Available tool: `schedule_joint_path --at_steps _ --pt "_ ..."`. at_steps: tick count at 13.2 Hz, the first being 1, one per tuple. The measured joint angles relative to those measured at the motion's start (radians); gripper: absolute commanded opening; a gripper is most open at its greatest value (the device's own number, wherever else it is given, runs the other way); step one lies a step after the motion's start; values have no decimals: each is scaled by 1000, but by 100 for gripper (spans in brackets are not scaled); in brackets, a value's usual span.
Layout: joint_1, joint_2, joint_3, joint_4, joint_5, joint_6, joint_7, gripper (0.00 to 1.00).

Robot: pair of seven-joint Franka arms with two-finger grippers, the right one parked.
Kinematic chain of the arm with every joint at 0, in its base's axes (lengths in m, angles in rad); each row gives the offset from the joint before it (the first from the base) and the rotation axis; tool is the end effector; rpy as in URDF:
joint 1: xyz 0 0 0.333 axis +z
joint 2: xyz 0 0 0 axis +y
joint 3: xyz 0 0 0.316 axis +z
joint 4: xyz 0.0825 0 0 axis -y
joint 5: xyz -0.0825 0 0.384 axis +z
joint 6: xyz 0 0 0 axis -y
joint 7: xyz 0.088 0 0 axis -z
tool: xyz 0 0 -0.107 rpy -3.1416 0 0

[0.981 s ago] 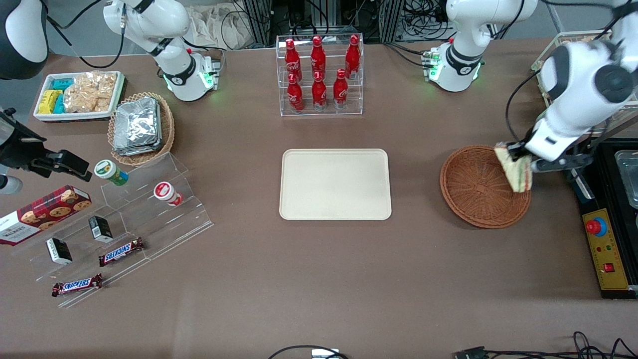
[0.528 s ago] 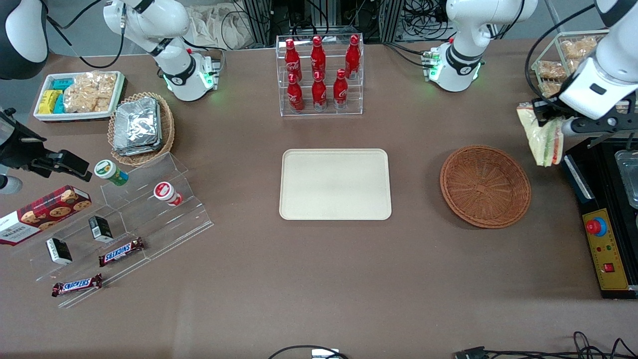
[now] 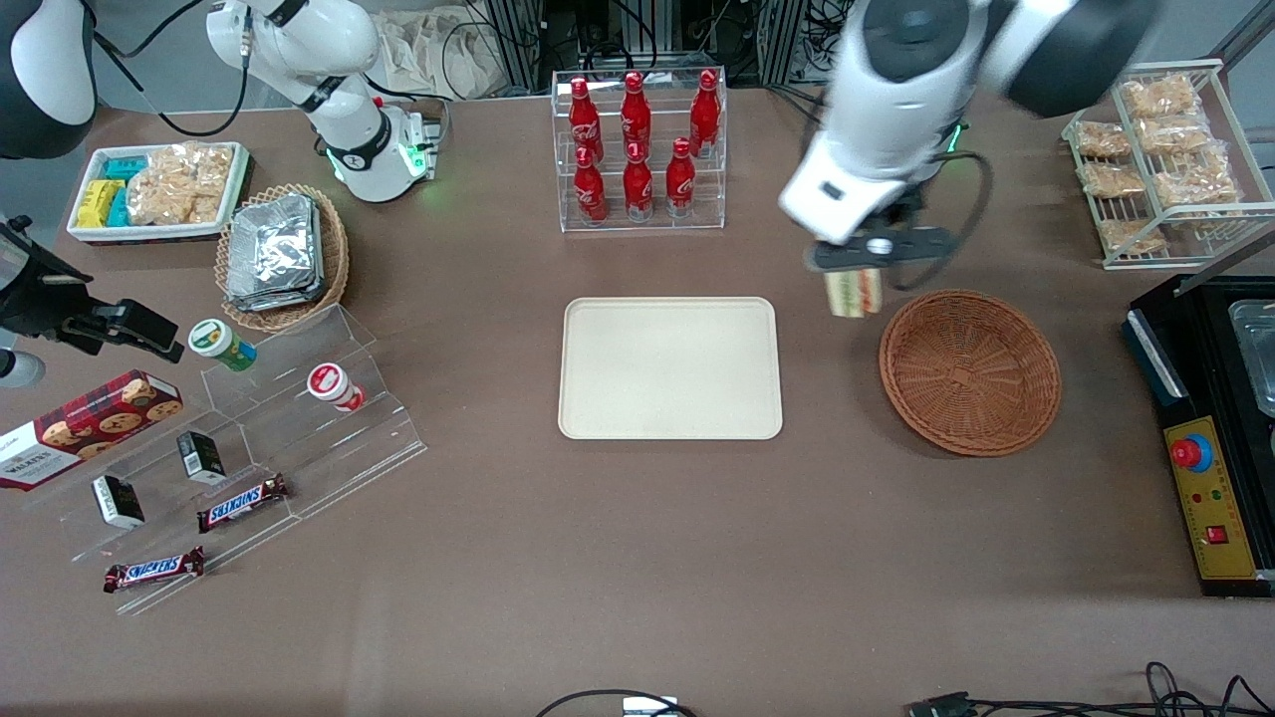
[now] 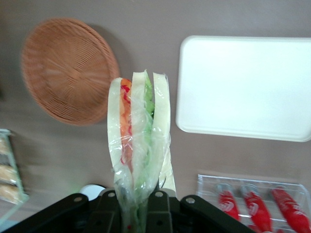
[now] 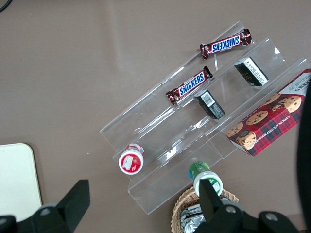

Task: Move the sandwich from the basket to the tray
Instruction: 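Carry the sandwich over the cream tray and lower it down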

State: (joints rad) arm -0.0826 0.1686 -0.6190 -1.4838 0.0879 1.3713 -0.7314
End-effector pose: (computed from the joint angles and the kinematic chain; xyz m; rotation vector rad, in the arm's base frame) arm 0.4608 -0.3398 0.5704 -2.9706 -0.0458 0.2913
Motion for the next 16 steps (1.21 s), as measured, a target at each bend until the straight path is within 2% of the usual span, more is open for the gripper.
schedule_joint_path --at_steps 4,9,12,14,16 --pt "-2 62 -44 -69 0 121 -42 2" --pt "-1 92 -44 -347 25 465 -42 2" --pt "2 151 -42 -481 133 656 -42 2" --pt "4 217 -41 -499 229 710 -44 2" --pt "7 277 -41 -499 295 755 -73 2"
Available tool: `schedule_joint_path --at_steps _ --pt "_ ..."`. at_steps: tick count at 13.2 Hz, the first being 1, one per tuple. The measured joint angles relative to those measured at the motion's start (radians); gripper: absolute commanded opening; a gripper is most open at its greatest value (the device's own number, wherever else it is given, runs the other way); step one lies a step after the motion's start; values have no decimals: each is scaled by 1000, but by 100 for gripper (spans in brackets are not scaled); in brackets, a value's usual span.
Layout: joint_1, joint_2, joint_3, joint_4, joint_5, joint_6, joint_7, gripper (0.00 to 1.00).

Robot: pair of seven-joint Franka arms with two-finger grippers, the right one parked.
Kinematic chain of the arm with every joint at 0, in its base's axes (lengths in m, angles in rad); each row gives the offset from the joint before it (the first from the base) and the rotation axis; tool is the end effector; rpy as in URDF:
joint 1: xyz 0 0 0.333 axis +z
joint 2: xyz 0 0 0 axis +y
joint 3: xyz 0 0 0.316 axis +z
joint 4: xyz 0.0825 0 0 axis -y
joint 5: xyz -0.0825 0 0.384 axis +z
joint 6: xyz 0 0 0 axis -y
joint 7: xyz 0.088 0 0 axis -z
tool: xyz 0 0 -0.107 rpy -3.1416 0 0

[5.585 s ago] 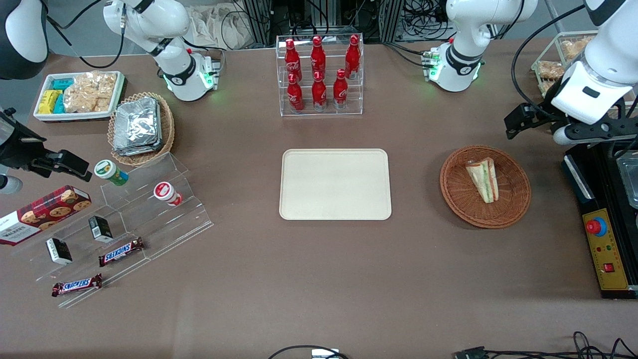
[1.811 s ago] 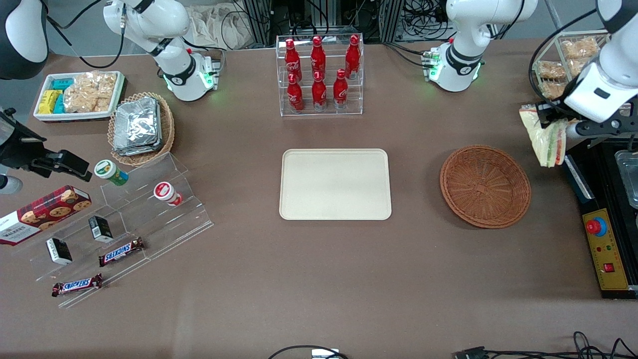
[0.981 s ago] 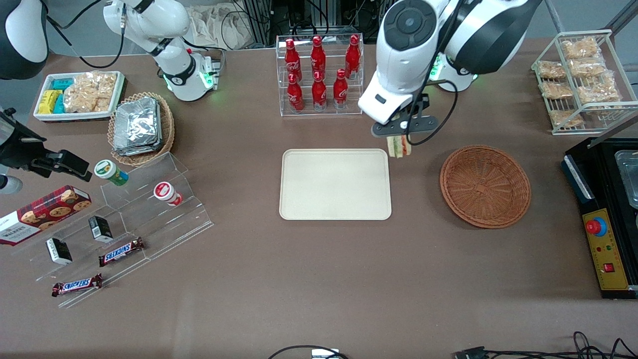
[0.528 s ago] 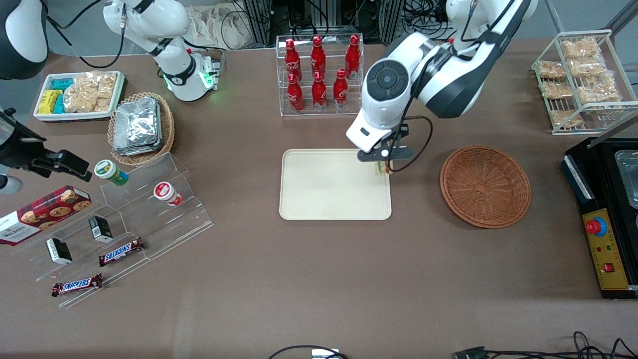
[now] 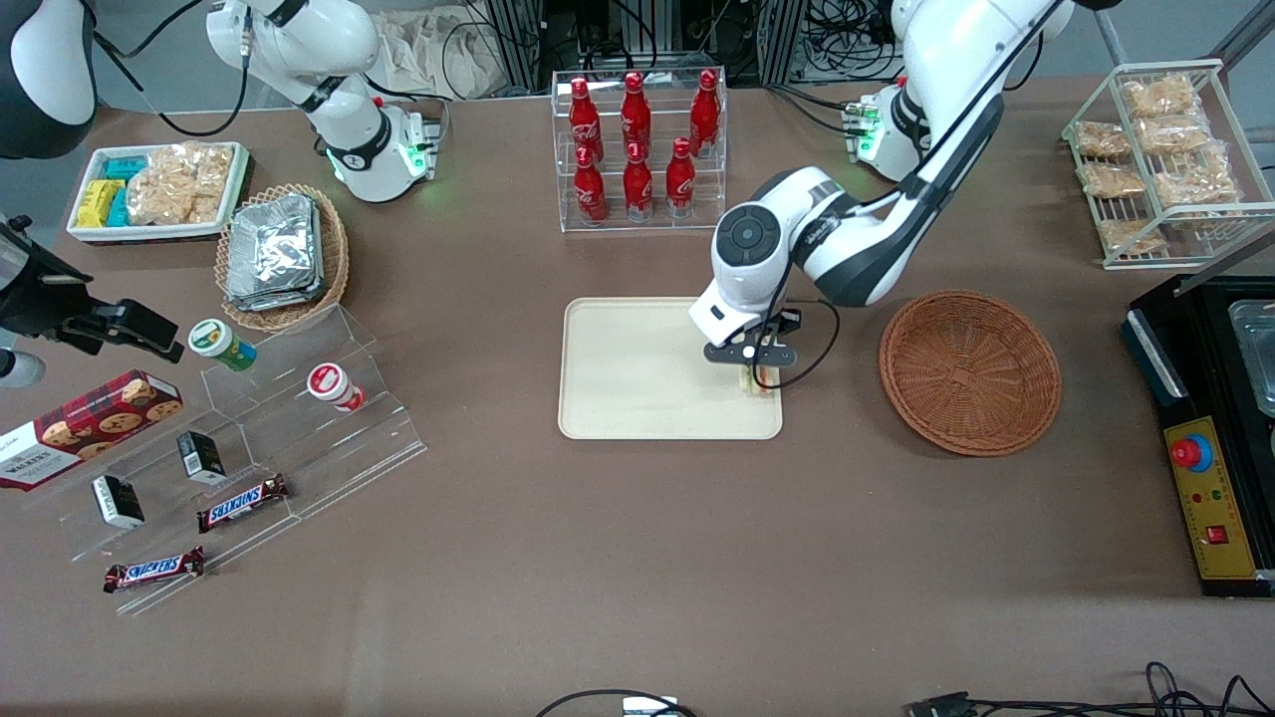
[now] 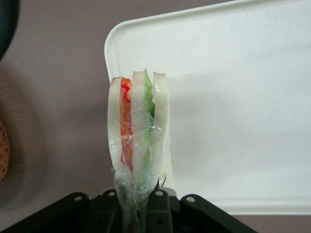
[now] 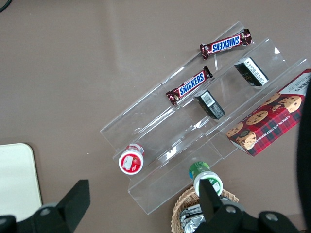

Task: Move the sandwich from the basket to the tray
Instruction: 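Carry the sandwich over the cream tray and lower it down, then open the left gripper to release the sandwich onto the tray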

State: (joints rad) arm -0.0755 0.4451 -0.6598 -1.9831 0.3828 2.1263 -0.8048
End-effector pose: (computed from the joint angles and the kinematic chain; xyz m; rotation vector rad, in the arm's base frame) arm 0.4531 -0.3721 0.2673 -2.9802 0.2152 0.1604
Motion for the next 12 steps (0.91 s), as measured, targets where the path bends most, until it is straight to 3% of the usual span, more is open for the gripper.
schedule_joint_path --at_steps 3,5,6,7,12 --pt "0 59 0 1 62 39 -57 5" --pt "0 76 0 1 69 48 -74 36" --pt "0 77 0 2 69 48 -77 88" --pt "0 77 0 3 69 48 -80 100" --pt "1 74 -1 18 69 31 -108 100"
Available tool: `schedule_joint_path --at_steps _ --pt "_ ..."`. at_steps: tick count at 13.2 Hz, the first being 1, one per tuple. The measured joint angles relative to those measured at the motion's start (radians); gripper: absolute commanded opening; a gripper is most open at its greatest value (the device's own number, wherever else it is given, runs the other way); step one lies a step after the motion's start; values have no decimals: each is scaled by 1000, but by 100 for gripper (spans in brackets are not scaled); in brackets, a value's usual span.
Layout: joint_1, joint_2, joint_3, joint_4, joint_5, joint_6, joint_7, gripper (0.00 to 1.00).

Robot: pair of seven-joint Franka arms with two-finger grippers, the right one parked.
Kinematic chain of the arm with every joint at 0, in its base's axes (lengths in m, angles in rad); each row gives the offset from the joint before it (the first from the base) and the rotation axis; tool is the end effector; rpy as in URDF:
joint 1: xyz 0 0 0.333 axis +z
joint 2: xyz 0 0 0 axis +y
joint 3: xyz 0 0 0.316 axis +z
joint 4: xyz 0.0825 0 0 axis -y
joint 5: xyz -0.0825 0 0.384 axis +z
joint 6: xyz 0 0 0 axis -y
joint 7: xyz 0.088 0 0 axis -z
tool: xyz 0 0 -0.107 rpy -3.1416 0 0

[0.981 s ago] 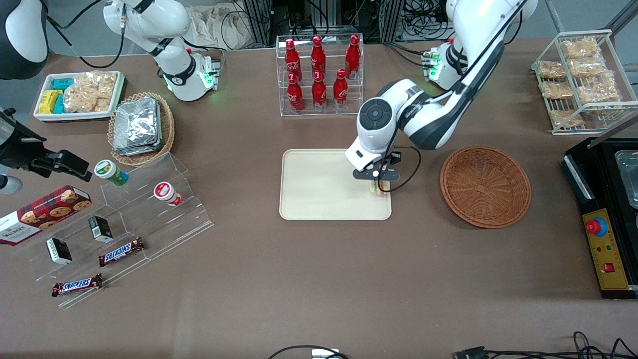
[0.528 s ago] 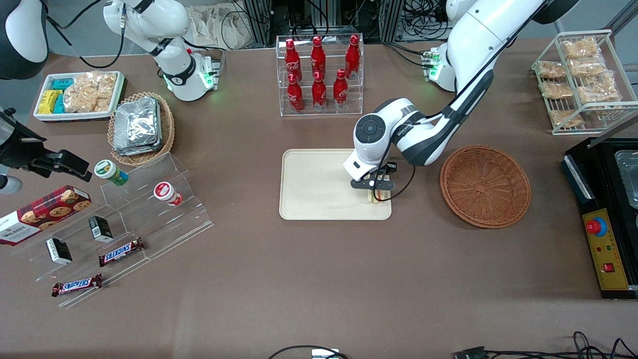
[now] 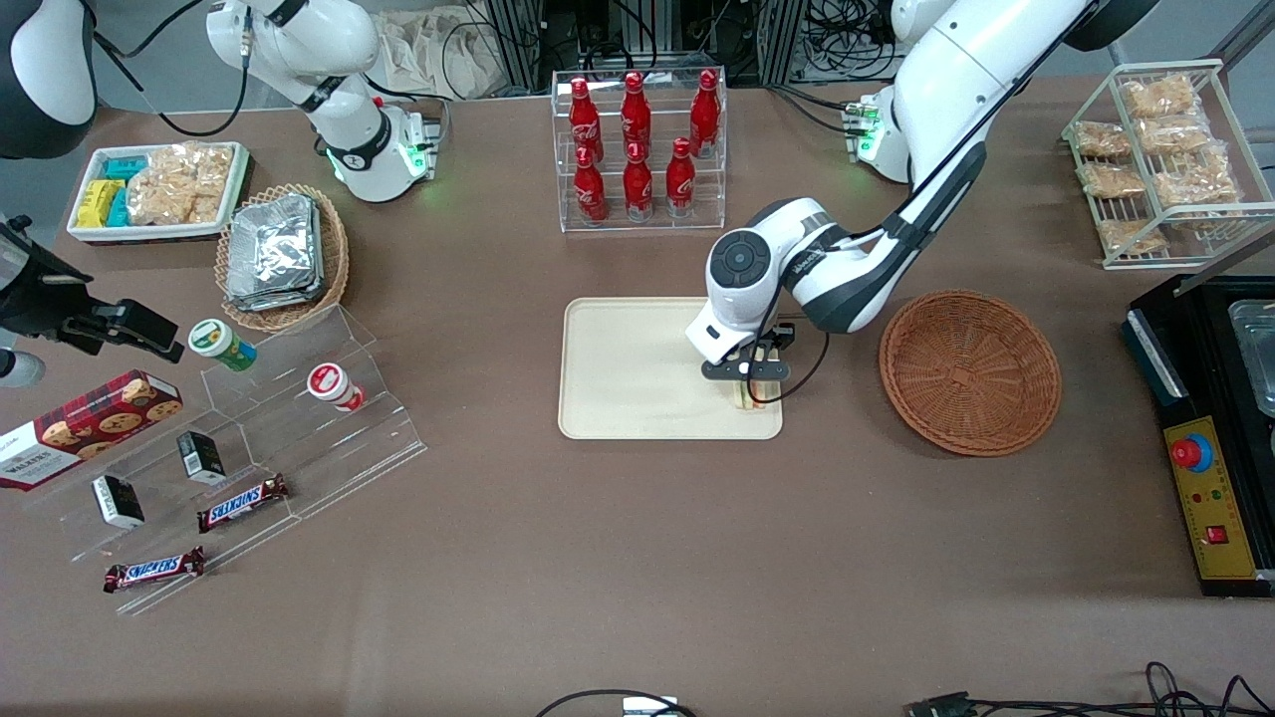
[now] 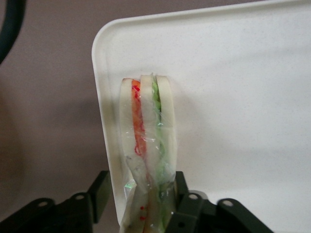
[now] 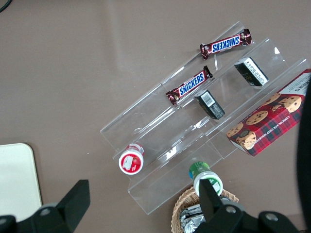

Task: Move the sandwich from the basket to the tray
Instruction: 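Open the left gripper to release the sandwich onto the tray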

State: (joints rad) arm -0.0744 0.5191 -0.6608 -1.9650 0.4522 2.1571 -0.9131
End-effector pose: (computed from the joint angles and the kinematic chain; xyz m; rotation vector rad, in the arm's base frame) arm 0.4579 -0.3753 0.2407 -2.9811 0.1172 0.1450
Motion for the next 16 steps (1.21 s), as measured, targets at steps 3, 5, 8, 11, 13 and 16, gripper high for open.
schedule_joint_path --at_steps 3,5,8,11,13,16 --pt "3 -35 -8 40 -14 -40 -6 100" --pt "5 -107 -14 82 -98 -106 -4 100" --pt "7 -223 -16 253 -222 -400 34 100" --pt "26 -307 2 433 -263 -622 96 100" --pt "31 -388 113 452 -346 -666 235 100" --pt "37 -508 396 408 -433 -677 552 100"
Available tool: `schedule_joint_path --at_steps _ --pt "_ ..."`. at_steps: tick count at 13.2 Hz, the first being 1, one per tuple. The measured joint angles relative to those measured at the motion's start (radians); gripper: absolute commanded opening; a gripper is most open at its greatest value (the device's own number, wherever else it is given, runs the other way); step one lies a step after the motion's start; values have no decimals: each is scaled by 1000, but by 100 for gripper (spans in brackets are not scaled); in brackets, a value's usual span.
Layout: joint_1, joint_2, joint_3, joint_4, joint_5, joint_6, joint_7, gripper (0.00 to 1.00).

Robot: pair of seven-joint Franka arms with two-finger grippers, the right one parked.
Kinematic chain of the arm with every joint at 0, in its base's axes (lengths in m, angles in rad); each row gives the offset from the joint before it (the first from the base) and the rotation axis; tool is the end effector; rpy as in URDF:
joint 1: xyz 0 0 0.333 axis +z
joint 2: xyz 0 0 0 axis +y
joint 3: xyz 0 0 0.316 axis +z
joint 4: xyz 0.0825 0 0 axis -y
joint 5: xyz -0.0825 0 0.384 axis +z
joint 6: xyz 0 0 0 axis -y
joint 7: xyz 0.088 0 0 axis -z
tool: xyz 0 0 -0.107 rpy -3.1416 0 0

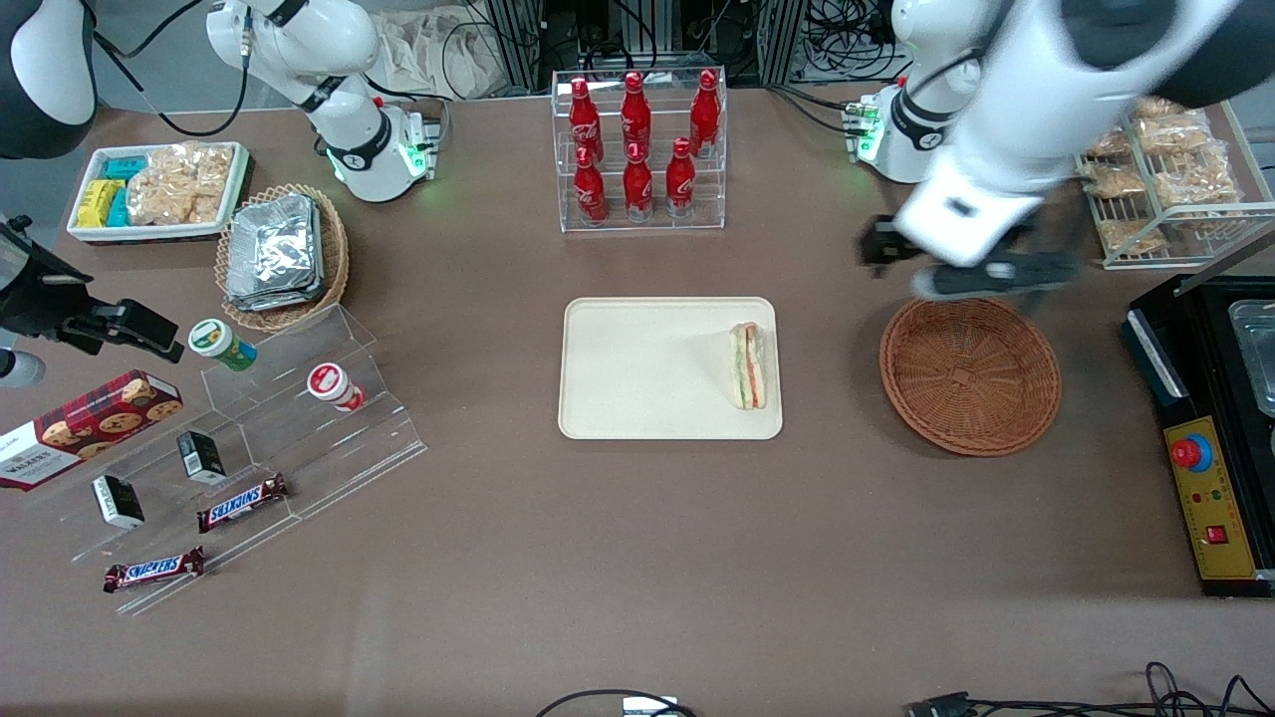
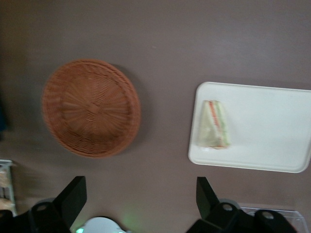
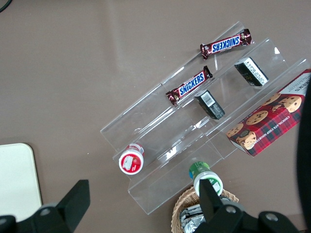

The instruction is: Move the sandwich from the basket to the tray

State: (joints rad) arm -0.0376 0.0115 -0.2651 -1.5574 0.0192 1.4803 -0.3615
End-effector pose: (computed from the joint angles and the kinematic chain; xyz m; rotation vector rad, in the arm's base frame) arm 0.5240 -0.1604 0.6171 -3.0938 -0.0922 0.1210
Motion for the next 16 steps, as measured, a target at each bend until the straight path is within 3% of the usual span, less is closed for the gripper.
schedule_joint_path --at_steps 3,16 --pt "5 -71 157 -53 -16 0 159 100" --pt "1 -99 228 -81 -19 -8 169 100"
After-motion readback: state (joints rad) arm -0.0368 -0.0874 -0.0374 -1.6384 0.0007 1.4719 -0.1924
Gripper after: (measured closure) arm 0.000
